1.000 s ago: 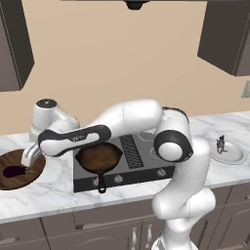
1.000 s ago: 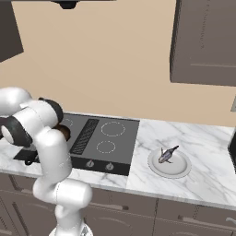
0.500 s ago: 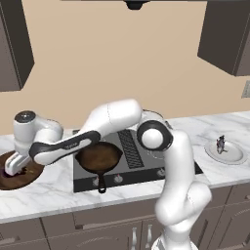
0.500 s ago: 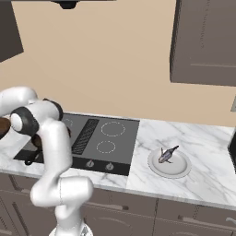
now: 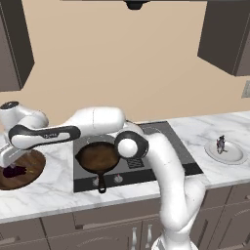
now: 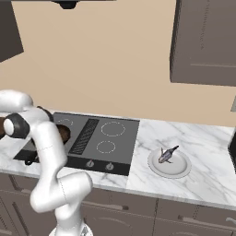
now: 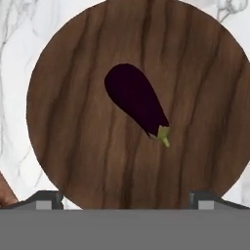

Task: Place the fish on the plate and place the eggplant on the same plate.

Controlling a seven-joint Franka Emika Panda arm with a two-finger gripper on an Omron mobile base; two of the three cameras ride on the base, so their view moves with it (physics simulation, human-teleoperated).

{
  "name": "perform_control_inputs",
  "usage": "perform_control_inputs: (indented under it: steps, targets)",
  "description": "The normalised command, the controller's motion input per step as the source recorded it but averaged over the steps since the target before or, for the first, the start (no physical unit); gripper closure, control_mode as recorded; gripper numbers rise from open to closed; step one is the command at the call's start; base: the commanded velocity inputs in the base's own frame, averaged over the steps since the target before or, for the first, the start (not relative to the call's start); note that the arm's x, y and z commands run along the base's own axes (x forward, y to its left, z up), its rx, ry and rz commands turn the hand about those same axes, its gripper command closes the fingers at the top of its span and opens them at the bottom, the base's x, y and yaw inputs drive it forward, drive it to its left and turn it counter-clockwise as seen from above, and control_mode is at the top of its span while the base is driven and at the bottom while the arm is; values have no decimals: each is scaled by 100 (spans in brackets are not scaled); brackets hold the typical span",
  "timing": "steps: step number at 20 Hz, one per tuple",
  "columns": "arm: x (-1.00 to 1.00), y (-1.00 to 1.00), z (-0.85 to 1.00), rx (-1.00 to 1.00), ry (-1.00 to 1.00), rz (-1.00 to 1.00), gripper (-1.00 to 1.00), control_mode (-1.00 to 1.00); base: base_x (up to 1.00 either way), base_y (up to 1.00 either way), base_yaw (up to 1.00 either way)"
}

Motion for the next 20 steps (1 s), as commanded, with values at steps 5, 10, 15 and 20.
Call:
perform_control_inputs:
  steps: [5, 10, 15, 20]
  targets:
    - [26, 22, -16, -13, 14, 11, -100, -100, 0, 0, 0]
    - [19, 58, -26, -14, 8, 13, -100, -100, 0, 0, 0]
    - [41, 51, -10, -17, 14, 8, -100, -100, 0, 0, 0]
    - [65, 41, 0, -15, 16, 7, -100, -100, 0, 0, 0]
